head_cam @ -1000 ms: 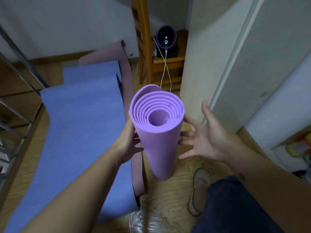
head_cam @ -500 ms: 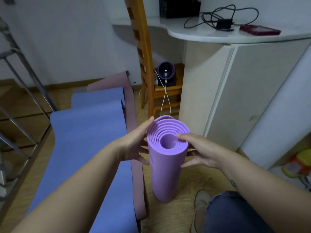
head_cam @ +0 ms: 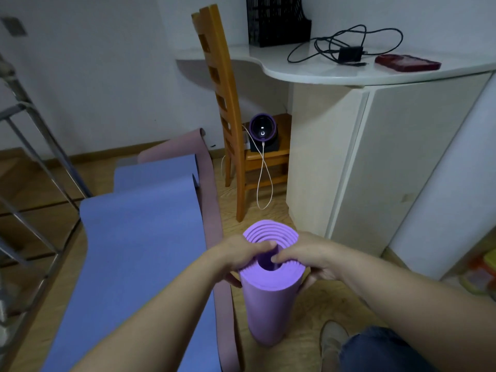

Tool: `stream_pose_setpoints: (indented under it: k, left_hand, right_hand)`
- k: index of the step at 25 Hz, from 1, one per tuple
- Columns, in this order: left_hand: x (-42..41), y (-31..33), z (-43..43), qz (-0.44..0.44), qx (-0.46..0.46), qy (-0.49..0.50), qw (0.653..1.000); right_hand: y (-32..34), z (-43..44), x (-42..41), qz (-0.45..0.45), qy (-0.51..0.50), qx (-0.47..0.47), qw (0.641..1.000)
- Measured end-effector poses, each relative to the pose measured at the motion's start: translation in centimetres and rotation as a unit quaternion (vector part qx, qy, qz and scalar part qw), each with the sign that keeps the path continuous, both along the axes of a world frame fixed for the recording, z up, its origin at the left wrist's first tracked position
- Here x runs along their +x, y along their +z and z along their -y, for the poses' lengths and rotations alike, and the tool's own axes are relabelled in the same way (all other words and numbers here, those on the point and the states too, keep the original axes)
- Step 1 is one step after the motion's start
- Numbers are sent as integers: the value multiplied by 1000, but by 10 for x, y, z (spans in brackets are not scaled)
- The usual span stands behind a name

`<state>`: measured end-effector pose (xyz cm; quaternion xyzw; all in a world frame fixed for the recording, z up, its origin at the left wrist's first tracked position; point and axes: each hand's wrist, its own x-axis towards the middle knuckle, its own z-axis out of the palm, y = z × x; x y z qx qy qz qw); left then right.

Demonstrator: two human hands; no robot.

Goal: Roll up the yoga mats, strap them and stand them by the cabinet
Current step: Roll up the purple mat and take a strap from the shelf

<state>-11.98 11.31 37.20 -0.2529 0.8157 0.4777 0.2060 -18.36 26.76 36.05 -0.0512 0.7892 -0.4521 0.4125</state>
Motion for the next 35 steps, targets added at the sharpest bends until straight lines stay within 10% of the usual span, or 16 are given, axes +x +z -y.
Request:
stream_pose_setpoints:
  k: [12,18,35]
  left_hand:
    - [-23,-11,28,-2,72,-70,995]
    - [-13,-12,11,-95,-34,-63,993]
    - [-27,169,-212,-309,-302,-369,823]
  right_hand:
    - [-24,14,-23,44,-14,-17,999]
    - [-9,4,-3,-204,10,-23,979]
    - [173,-211,42,-469,-13,166,868]
